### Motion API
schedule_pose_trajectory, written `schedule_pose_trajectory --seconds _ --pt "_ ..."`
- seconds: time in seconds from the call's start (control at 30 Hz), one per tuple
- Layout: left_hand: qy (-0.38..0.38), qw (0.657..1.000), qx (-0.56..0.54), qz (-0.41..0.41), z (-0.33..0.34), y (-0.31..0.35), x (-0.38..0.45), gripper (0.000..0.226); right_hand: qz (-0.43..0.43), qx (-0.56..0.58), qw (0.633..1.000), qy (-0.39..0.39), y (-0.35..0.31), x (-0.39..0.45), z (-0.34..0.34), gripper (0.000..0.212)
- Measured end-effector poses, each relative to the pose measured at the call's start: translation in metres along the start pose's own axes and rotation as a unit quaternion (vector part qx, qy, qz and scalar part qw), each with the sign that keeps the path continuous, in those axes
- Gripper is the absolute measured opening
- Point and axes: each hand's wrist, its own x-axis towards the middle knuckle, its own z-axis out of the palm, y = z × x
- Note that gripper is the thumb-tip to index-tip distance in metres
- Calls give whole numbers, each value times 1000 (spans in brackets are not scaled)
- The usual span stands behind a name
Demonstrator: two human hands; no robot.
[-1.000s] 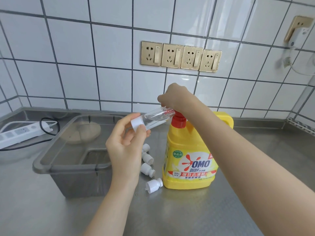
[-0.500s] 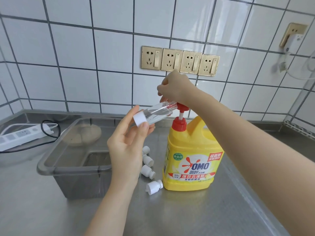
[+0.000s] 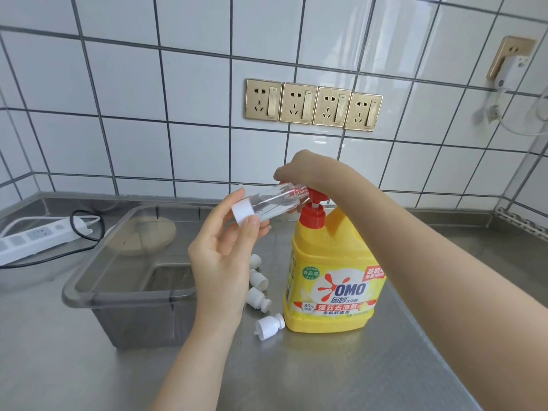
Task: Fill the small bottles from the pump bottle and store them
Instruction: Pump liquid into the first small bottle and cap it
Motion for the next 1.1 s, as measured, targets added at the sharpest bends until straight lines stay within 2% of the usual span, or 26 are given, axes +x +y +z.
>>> schedule_pose_trajectory --seconds 0.33,0.5,0.6,0.73,0.93,1.1 --pt "27 999 28 -19 1 -8 -1 27 12 13 1000 -1 4 3 14 28" --pt "10 1000 -7 -16 1 -1 0 29 -3 19 999 34 -2 -2 0 27" --pt "-6 1000 -24 -9 1 2 2 39 -32 35 998 43 -5 -2 -7 21" --pt "-13 1000 -27 1 2 2 1 44 -60 46 993 86 -6 0 -10 29" --pt "-7 1000 -30 0 1 1 1 33 -39 25 998 46 -4 -4 -11 18" --pt "-1 1000 -20 0 0 -4 1 24 -12 2 999 37 -3 0 -2 27"
